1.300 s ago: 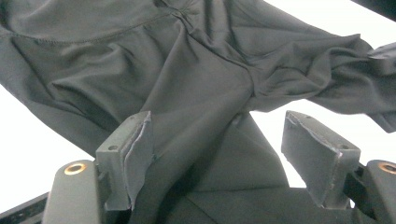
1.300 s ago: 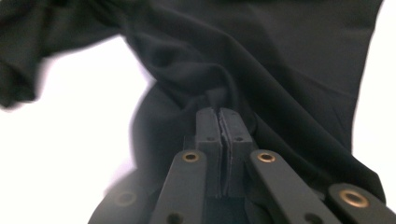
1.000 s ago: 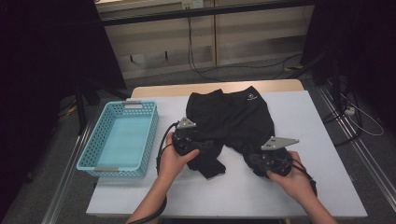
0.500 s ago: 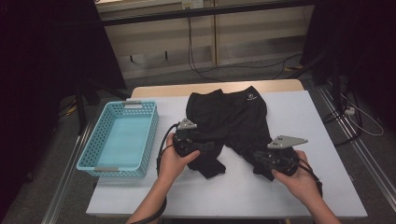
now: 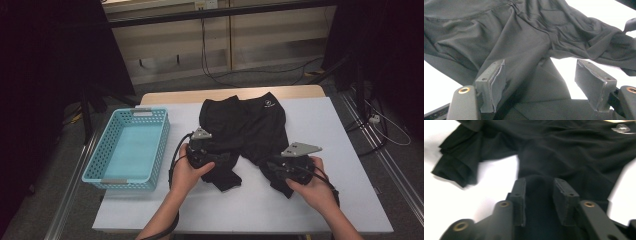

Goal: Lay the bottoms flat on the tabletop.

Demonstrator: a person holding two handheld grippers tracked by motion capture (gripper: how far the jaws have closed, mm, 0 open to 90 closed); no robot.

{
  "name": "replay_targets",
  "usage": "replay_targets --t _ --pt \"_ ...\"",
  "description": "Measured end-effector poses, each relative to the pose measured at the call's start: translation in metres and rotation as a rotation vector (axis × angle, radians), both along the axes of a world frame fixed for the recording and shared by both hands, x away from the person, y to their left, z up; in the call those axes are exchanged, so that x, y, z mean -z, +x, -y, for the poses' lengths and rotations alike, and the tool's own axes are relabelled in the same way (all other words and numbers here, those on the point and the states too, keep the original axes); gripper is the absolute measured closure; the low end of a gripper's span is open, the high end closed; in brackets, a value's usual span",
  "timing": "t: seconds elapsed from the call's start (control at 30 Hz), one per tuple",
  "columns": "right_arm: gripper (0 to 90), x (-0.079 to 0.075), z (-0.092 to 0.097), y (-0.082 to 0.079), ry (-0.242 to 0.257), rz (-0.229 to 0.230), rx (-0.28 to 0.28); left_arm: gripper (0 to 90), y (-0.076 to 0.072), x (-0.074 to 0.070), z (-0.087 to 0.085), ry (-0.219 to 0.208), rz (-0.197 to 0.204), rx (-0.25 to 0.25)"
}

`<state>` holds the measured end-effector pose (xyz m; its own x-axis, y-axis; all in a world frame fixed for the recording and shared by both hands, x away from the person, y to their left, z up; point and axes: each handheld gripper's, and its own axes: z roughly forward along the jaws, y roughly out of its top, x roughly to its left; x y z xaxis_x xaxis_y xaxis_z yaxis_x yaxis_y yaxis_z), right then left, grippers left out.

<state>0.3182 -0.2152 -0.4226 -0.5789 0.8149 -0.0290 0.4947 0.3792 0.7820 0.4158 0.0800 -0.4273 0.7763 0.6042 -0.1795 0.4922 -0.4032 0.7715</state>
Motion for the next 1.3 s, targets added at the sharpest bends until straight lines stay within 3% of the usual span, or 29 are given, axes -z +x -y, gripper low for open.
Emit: replay_targets --t 0.13,0.33,0.57,0.77,0.97,1.13,1.2,1.3 --pt "64.5 0.013 -0.014 0.009 -0.031 -0.036 -0.024 25.7 -0.001 -0.002 -0.002 -0.009 0.003 -0.002" --pt "69.8 0.025 -0.015 0.019 -0.068 -0.072 -0.007 25.6 -0.001 -0.002 -0.004 -0.013 -0.001 -0.007" --pt "83.4 0.029 -0.013 0.022 -0.066 -0.09 0.008 25.4 -0.001 -0.001 -0.005 -0.008 0.003 -0.011" --pt "86.3 0.023 -0.014 0.017 -0.041 -0.089 0.011 23.5 -0.003 -0.002 -0.001 -0.003 0.016 -0.001" --pt "86.3 0.011 -0.022 0.006 -0.023 -0.053 0.002 18.6 -0.004 -0.006 0.001 -0.008 0.035 0.002" --pt "85.8 0.004 -0.035 -0.003 0.023 -0.056 -0.057 15.4 -0.005 -0.004 0.004 -0.001 0.036 0.015" --pt "80.4 0.005 -0.038 -0.005 0.016 -0.058 -0.073 14.6 -0.005 -0.002 0.005 0.006 0.031 0.02" --pt "67.0 0.007 -0.034 -0.005 0.053 -0.068 -0.069 14.6 -0.006 -0.001 0.007 0.007 0.024 0.027"
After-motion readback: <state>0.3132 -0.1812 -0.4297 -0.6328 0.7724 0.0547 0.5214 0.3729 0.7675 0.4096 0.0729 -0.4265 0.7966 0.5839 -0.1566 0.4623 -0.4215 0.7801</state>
